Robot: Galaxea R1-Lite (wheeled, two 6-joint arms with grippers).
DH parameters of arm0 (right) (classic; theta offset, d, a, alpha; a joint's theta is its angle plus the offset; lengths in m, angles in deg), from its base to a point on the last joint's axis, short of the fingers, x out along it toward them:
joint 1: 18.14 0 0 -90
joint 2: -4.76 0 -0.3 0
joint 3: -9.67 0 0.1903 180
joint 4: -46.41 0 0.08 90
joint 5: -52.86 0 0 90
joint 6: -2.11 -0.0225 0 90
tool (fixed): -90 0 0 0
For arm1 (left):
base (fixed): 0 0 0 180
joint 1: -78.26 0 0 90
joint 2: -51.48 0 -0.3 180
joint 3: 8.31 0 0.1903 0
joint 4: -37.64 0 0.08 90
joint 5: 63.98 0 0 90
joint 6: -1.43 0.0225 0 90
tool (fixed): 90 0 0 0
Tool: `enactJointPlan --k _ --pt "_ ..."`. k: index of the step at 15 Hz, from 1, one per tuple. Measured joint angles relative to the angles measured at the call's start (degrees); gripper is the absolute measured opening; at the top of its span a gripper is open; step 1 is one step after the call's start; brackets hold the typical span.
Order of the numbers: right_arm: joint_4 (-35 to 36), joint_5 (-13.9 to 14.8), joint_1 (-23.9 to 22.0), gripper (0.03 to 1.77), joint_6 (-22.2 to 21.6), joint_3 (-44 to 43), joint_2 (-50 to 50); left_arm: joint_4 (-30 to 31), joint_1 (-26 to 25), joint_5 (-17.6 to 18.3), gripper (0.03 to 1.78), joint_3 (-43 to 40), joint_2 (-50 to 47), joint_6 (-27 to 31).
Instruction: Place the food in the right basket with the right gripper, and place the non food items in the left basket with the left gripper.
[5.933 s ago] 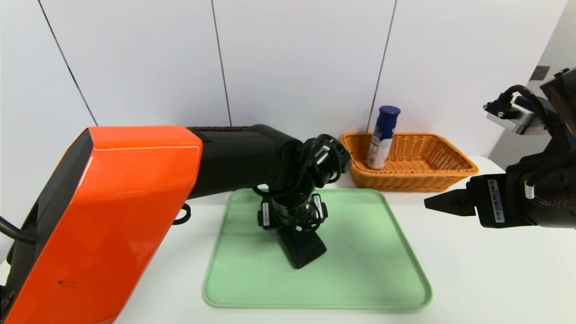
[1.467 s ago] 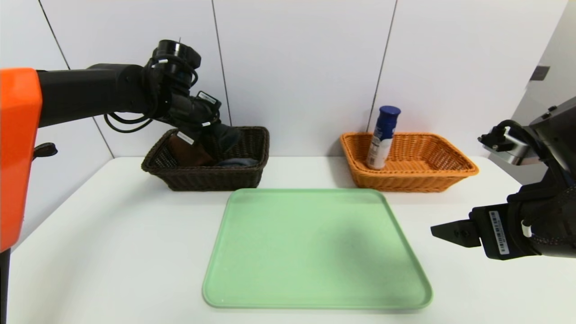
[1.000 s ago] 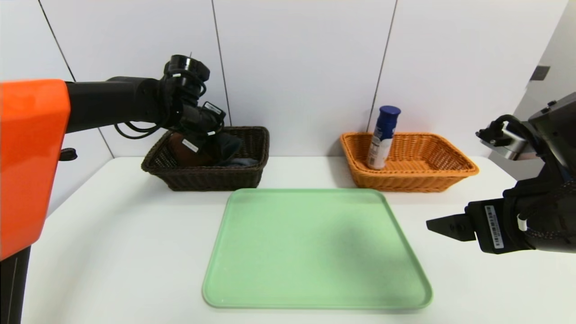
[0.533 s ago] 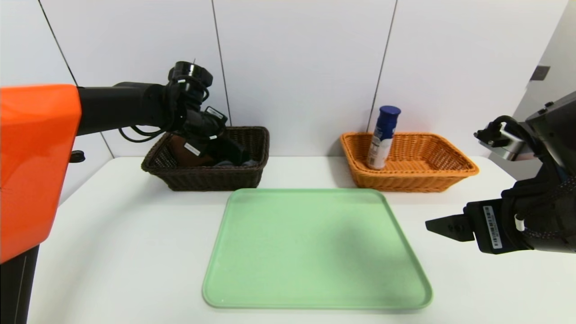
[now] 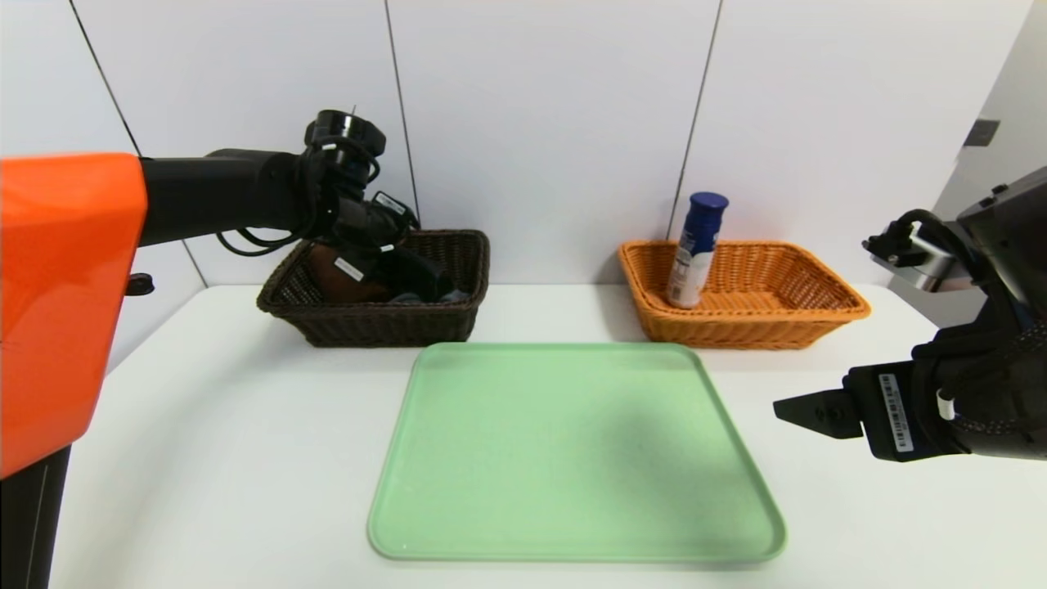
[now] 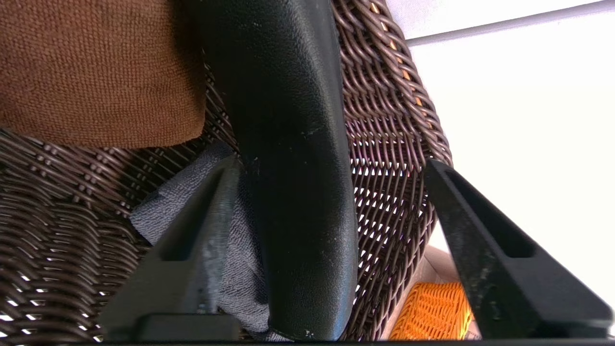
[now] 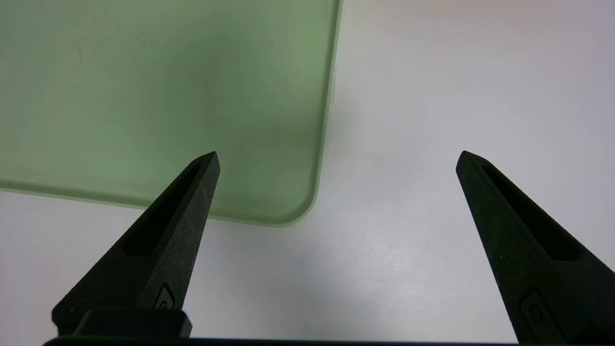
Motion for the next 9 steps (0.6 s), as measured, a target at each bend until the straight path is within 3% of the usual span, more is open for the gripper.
enactJointPlan --k 6,9 --pt "-0.11 0.05 -0.02 1.70 -0.11 0.09 -0.77 -0.50 0.02 -0.30 1.56 0.02 -1.07 0.20" --pt "-0.11 0.02 0.00 1.70 -0.11 0.09 -1.35 -0.66 0.11 -2.60 1.61 0.00 -2.12 2.54"
